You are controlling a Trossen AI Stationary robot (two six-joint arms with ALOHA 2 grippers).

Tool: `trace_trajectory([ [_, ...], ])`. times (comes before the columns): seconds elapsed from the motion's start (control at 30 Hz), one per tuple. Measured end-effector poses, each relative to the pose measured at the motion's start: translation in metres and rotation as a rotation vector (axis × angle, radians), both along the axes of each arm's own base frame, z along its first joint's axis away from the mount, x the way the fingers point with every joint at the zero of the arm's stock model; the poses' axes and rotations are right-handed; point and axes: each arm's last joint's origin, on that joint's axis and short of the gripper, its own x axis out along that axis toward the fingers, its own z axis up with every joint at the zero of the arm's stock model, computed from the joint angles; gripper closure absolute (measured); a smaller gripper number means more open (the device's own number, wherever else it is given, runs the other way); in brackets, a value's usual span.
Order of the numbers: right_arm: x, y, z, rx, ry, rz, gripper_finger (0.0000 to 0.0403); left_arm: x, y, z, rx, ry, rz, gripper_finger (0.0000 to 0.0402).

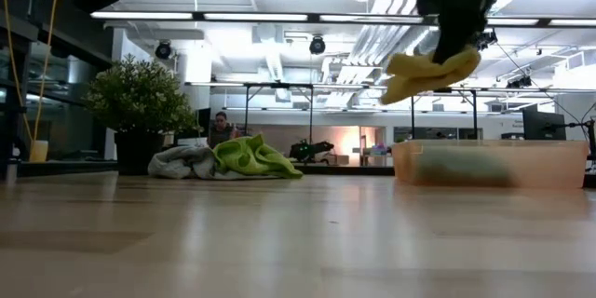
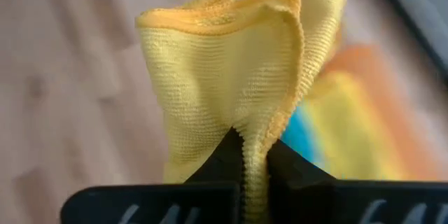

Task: Fold microfiber towels
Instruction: Put the yellow microfiber cloth into the orange bin

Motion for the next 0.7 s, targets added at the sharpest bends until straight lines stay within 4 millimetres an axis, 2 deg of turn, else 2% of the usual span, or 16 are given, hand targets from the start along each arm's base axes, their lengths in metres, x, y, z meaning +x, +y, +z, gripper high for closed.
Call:
trace_trajectory([
  [0.13, -0.024, -0.028, 0.022, -0.092, 0.072, -0.020, 0.0402, 0.000, 0.000, 0.000, 0.008, -0.004, 0.018, 0.0401],
  [0.23, -0.028, -0.049, 0.024, -0.102, 0.149, 0.051, 0.0402, 0.000, 0.001, 0.000, 0.004, -0.005, 0.035, 0.0401],
  [0.47, -0.018, -0.085, -0.006, -0.003, 0.250, 0.404, 0.0403, 0.000, 0.001, 0.000, -0.010, -0.003, 0.048, 0.0401],
  [0.7, -0.012, -0.117, -0.039, 0.077, 0.289, 0.476, 0.0403, 0.000, 0.001, 0.000, -0.004, -0.006, 0.058, 0.0401],
])
